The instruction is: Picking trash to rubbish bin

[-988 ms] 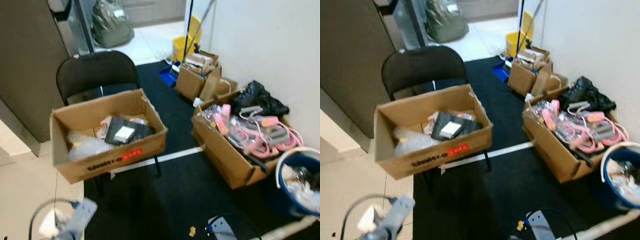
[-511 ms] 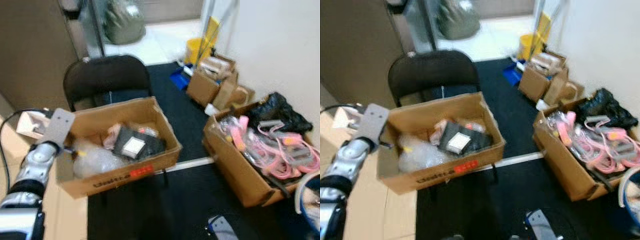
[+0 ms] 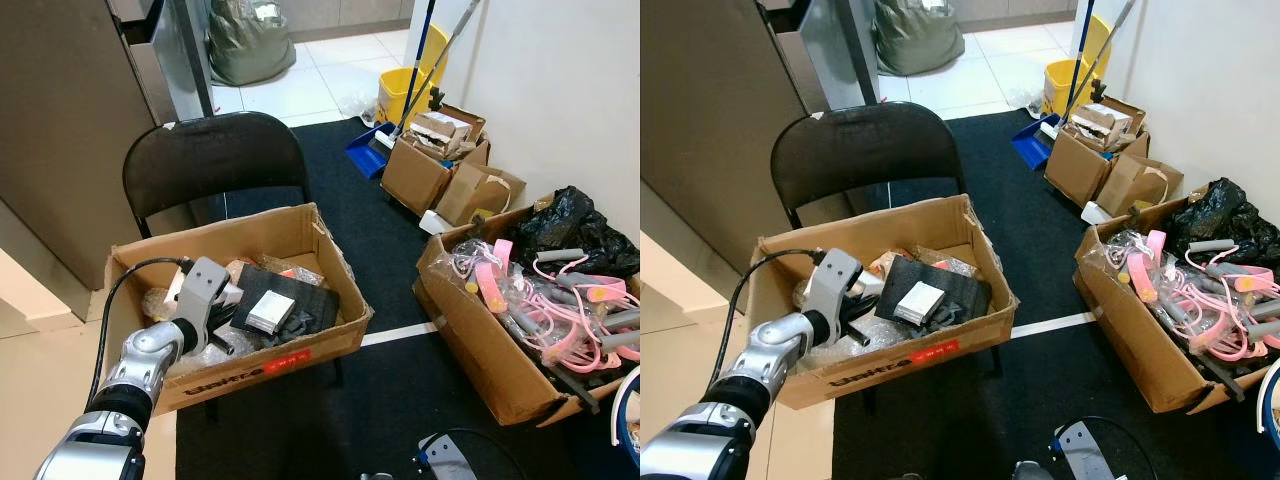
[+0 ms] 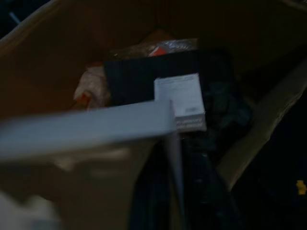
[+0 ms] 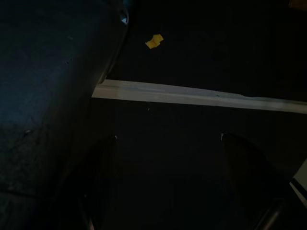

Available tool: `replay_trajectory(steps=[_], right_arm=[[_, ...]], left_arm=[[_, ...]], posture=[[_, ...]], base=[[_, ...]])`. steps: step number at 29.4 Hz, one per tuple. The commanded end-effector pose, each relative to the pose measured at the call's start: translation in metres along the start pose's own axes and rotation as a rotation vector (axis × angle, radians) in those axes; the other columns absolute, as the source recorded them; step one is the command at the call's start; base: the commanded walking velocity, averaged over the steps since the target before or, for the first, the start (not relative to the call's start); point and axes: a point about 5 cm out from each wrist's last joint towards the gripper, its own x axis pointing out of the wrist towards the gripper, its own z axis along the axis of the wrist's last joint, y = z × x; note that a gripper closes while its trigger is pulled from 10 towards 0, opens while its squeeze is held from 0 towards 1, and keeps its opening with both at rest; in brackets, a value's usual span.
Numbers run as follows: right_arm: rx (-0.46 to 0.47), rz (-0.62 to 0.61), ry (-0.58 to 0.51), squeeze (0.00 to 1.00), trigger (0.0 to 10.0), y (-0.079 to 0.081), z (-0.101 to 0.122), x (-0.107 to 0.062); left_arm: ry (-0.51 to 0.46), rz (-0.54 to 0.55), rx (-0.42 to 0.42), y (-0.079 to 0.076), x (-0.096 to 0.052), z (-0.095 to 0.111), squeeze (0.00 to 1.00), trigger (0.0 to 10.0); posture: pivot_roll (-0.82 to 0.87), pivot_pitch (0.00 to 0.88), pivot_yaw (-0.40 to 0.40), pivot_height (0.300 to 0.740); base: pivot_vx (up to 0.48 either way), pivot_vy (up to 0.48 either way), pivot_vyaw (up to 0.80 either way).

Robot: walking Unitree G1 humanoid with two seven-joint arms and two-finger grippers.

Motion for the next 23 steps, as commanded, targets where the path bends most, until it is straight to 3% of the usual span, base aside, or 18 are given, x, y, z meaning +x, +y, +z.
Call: replay_trajectory(steps=[1,2,4,6,7,8,11,14,18,20,23], right_arm=[[0.000,0.015,0.026,0.00,10.0,0.005,-0.008,0.001],[0.001,0.015,0.026,0.00,10.0,0.005,-0.008,0.001],[0.005,0.013,0.026,0.00,10.0,0.004,-0.008,0.001],[0.005,0.013,0.026,0.00,10.0,0.004,-0.008,0.001],[0.003,0.012,0.027,0.00,10.0,0.004,-0.009,0.001],[-0.005,0.014,0.029,0.00,10.0,0.003,-0.009,0.000],[-0.006,0.016,0.028,0.00,10.0,0.003,-0.009,0.000],[-0.003,0.016,0.026,0.00,10.0,0.004,-0.008,0.000],[0.001,0.014,0.026,0.00,10.0,0.004,-0.008,0.001],[0.001,0.014,0.027,0.00,10.0,0.004,-0.008,0.001],[-0.002,0.016,0.028,0.00,10.0,0.004,-0.008,0.001]], left_arm=[[0.037,0.044,-0.005,0.007,-0.005,-0.009,1.00,10.0],[0.031,0.109,0.047,0.015,-0.009,-0.005,1.00,10.0],[-0.101,0.222,0.048,0.032,-0.014,0.020,1.00,10.0],[-0.101,0.222,0.048,0.032,-0.014,0.020,1.00,10.0],[-0.163,0.256,0.080,0.038,-0.016,0.034,1.00,10.0],[-0.296,0.224,0.100,0.038,-0.014,0.064,0.00,10.0],[-0.353,0.170,0.110,0.031,-0.012,0.076,0.00,10.0],[-0.294,0.107,0.159,0.018,-0.005,0.065,0.00,10.0],[-0.261,0.122,0.060,0.018,-0.003,0.053,0.00,10.0],[-0.144,0.201,0.088,0.029,-0.005,0.040,0.00,10.0],[0.160,0.296,0.108,0.047,-0.017,0.005,0.00,10.0]], posture=[[0.06,0.123,0.088,0.740],[0.05,0.125,0.091,0.740],[0.05,0.129,0.090,0.740],[0.05,0.129,0.090,0.740],[0.06,0.129,0.087,0.740],[0.07,0.133,0.084,0.740],[0.07,0.133,0.084,0.740],[0.06,0.128,0.093,0.740],[0.06,0.128,0.093,0.740],[0.06,0.128,0.093,0.740],[0.06,0.128,0.093,0.740]], base=[[0.000,0.000,0.00],[0.000,0.000,0.00],[0.000,0.000,0.00],[0.000,0.000,0.00],[0.000,0.000,0.00],[0.000,0.000,0.00],[0.000,0.000,0.00],[0.000,0.000,0.00],[0.000,0.000,0.00],[0.000,0.000,0.00],[0.000,0.000,0.00]])
